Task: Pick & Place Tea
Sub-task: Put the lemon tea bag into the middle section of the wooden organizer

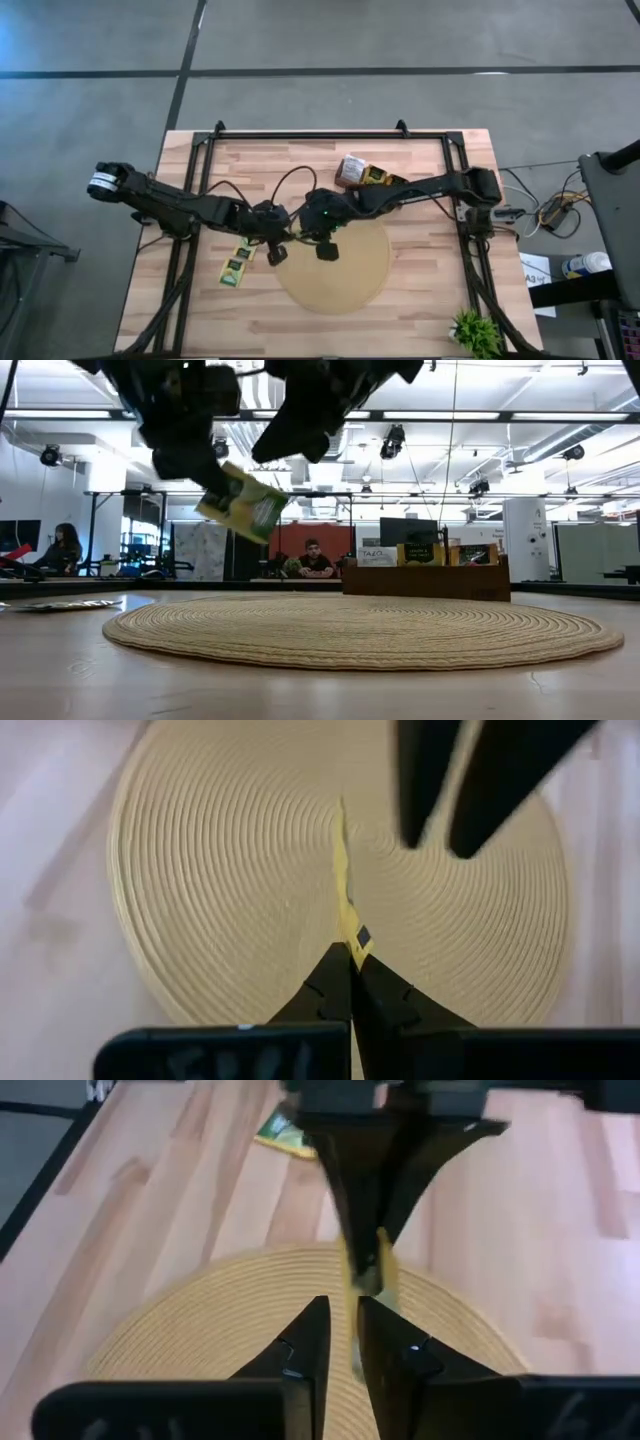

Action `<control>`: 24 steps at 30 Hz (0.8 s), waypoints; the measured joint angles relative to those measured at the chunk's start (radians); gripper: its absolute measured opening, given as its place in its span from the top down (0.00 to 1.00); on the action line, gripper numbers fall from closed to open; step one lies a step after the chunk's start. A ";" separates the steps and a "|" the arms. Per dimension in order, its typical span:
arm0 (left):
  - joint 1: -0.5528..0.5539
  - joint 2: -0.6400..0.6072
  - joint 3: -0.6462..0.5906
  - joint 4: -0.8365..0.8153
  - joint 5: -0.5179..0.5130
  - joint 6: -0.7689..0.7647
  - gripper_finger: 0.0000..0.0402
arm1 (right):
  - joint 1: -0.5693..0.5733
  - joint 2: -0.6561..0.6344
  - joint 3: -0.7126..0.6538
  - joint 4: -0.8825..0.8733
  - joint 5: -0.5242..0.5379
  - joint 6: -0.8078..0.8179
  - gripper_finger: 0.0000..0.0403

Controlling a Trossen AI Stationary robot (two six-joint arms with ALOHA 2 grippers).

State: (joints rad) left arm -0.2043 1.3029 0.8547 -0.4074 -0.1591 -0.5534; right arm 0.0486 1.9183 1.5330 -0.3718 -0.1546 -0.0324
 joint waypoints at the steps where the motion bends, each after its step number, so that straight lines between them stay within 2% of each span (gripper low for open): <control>1: 0.001 0.000 0.009 0.001 -0.004 0.021 1.00 | 0.000 -0.010 0.000 -0.005 0.001 0.001 0.86; 7: 0.007 0.000 0.054 0.000 -0.006 0.113 1.00 | 0.001 -0.037 0.000 -0.062 0.047 -0.016 0.77; 16: 0.026 0.000 0.076 0.001 -0.007 0.132 1.00 | 0.001 -0.036 0.000 -0.096 0.079 -0.015 0.62; 20: 0.026 0.000 0.077 0.026 -0.007 0.132 1.00 | 0.001 -0.036 0.000 -0.096 0.080 -0.004 0.61; 24: 0.026 0.000 0.077 0.061 -0.007 0.132 1.00 | -0.001 -0.036 0.000 -0.095 0.080 0.022 0.65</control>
State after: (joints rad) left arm -0.1780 1.3029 0.9318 -0.3463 -0.1661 -0.4210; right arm 0.0477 1.8824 1.5333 -0.4669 -0.0742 -0.0100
